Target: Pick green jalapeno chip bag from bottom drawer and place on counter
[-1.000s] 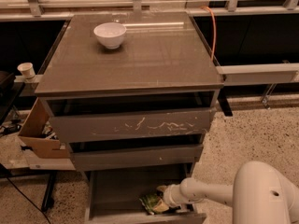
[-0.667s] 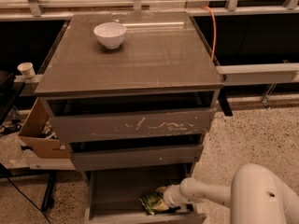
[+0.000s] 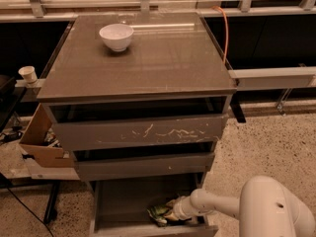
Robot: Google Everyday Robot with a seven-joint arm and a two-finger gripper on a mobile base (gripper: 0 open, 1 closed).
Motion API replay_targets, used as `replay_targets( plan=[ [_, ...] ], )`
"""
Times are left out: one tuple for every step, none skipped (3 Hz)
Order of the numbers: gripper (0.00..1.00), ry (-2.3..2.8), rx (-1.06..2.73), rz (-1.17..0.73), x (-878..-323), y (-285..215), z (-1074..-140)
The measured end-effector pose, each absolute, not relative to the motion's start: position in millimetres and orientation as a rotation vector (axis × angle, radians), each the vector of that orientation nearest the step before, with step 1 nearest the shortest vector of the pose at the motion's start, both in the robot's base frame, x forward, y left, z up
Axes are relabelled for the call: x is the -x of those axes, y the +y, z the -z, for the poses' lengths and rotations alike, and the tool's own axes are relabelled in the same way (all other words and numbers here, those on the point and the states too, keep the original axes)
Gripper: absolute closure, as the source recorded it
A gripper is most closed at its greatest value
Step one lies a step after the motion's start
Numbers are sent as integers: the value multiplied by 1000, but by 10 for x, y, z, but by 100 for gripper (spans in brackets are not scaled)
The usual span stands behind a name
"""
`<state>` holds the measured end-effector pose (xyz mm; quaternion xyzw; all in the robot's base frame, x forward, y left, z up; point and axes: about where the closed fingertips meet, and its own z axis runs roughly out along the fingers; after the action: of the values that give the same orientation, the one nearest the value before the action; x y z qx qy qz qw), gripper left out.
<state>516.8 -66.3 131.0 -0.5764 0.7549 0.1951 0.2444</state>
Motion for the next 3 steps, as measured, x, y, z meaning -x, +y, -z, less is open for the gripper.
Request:
replay_targets(
  plan=[
    [100, 2060, 1574, -534, -5164, -659, -1315],
    [100, 2060, 1574, -534, -5164, -659, -1317],
    [100, 2015, 1572, -522, -5157, -709, -1707]
  ],
)
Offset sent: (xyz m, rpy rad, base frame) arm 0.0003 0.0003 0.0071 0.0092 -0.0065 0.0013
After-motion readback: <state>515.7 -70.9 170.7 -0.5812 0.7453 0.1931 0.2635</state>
